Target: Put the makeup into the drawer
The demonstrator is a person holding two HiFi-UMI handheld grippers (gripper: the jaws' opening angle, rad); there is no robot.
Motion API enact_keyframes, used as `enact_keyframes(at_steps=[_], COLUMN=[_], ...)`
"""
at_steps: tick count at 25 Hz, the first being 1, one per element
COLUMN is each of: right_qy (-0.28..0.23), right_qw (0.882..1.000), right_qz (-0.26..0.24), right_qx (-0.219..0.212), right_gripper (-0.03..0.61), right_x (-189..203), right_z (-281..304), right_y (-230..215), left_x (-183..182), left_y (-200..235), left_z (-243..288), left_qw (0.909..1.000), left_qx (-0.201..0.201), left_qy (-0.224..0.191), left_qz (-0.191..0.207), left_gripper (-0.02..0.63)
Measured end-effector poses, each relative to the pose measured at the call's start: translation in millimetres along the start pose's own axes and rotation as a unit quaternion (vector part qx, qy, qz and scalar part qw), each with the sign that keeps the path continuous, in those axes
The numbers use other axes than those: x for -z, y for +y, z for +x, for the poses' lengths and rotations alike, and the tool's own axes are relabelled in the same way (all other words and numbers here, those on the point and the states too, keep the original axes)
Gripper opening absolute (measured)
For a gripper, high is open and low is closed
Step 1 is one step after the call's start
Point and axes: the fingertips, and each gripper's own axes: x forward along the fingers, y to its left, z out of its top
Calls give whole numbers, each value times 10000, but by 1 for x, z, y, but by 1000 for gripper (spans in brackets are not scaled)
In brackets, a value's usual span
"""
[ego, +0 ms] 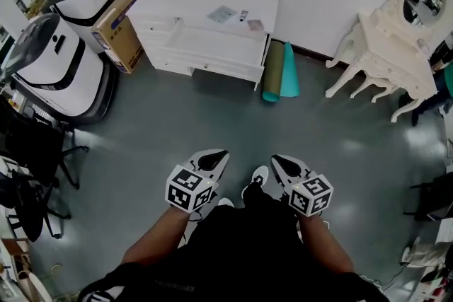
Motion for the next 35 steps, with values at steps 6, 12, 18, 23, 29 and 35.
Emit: enact_keyframes(at_steps=[6, 12, 18, 23, 29, 35], right_qy=[13, 42, -144, -189, -78, 34], right_qw=[9999, 9995, 9989, 9981, 9979, 9977], right_qz=[4, 89, 49, 10, 112, 386], right_qx=[-112, -299, -444, -580, -626, -550], right_gripper=[28, 28, 28, 28, 28, 28], right_x=[-20, -45, -103, -136, -143, -140], right_z=[29, 86, 133, 165, 184, 188], right_y=[-18, -49, -96, -137, -186, -217], left_x=[-13, -25, -86, -120, -144, -160], left_y=[22, 65, 108, 137, 150, 161], left_z=[12, 31, 72, 118, 179, 208], left_qw=[9998, 9993, 9988, 9984, 9985, 9981], left_qx=[-131, -331, -480, -553, -529, -538], left_qy=[-108, 87, -86, -79, 9, 197], left_qz=[-103, -142, -55, 61, 133, 224], left_gripper=[11, 11, 11, 11, 11, 11])
